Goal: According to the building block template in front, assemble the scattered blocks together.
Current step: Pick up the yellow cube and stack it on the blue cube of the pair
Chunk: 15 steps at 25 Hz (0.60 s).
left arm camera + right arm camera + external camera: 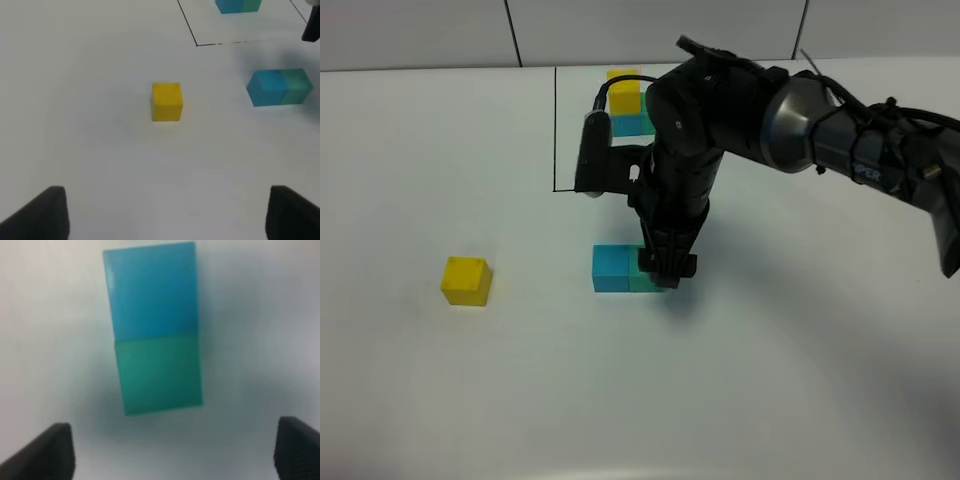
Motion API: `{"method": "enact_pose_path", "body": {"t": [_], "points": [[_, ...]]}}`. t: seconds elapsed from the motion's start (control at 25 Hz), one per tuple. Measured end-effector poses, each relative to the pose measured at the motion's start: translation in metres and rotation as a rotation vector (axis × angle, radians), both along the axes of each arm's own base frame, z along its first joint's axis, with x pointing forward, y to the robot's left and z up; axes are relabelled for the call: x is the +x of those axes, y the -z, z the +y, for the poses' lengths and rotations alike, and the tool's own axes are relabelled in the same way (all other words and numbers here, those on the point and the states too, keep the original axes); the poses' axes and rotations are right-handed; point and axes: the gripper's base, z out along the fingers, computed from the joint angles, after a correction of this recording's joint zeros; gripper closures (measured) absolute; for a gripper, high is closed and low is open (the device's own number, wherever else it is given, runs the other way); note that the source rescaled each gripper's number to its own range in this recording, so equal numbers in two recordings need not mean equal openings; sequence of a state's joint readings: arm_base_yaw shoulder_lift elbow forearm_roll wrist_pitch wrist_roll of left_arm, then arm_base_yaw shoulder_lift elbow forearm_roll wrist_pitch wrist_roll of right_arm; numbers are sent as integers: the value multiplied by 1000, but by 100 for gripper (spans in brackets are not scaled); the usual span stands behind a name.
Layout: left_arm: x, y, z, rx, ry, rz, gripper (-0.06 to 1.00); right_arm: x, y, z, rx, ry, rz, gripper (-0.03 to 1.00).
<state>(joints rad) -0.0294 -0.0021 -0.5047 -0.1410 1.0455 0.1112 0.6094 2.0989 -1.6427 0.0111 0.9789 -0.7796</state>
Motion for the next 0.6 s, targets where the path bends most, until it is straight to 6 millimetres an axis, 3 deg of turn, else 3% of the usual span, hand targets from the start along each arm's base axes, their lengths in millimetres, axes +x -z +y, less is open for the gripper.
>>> {"method": "enact_pose_path", "body": {"t": [0.24,0.48,0.6], "points": [[0,0,0,0,0,0,25,-4,-25,-53,84,238,-50,28],[0,0,0,0,0,0,25,-31,-52,-116,267,564,-146,16],[0,0,0,0,0,0,25,-39,-77,-135,339,700,-182,15]]}}
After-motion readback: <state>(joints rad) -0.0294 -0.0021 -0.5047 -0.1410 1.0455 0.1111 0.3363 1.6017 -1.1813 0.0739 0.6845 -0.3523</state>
